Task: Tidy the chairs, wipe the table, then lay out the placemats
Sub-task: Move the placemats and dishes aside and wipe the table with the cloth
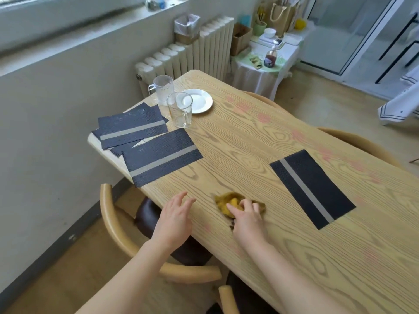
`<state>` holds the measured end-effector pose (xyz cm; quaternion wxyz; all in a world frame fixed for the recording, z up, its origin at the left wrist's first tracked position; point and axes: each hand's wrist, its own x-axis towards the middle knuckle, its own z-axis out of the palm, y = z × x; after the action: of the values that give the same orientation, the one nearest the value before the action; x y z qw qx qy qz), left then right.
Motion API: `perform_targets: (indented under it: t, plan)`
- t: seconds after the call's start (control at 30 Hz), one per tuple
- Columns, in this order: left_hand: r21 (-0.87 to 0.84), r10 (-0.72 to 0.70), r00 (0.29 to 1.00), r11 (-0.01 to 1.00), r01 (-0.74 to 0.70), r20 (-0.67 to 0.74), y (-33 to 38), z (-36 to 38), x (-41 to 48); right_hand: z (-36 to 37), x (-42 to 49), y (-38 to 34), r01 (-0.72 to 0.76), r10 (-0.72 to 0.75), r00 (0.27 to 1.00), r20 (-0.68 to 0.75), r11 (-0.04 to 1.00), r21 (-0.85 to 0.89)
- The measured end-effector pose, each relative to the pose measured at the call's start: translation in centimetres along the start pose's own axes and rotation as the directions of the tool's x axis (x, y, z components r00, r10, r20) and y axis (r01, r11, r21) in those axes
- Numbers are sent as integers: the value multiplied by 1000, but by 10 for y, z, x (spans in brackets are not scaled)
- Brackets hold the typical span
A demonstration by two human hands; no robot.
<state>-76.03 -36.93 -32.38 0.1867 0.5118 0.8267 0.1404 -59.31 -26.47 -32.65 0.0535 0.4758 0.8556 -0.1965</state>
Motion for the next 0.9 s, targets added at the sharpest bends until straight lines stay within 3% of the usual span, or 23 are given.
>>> perform_targets:
  t: [0.13,0.2,0.33,0.47,0.57,0.63,0.7,0.83,0.9]
  plan:
    - [6,-6,1000,1000,6,8,0,3,-4,16,-17,-45,312,-309,949,67,949,-42]
    - [15,-33,999,999,33,-7,-2,2,-6,20,-25,-52,368,-363,929,72,927,-74]
    - [18,-41,999,999,42,-22,-1,-2,-11,16,-25,-23,281,-278,959,59,958,-56]
    - [2,-26,1000,1000,26,-17,8,-4,-19,4,-26,29,21,-21,1000,-10,999,-40]
    - [-5,-11,1000,1000,11,-11,17,-4,-30,-3,-36,58,-190,191,980,-65,982,12]
    - [-5,3,1000,1000,-3,-4,26,0,-38,-2,-42,57,-245,245,967,-71,969,3]
    - [-14,12,1000,1000,-12,6,34,2,-46,4,-49,36,-178,177,983,-37,984,-14]
    - [-18,42,999,999,-41,23,43,6,-58,23,-70,-8,117,-116,993,20,992,-39]
    - [-19,43,999,999,-42,32,48,7,-63,25,-74,-4,129,-128,992,15,991,-42]
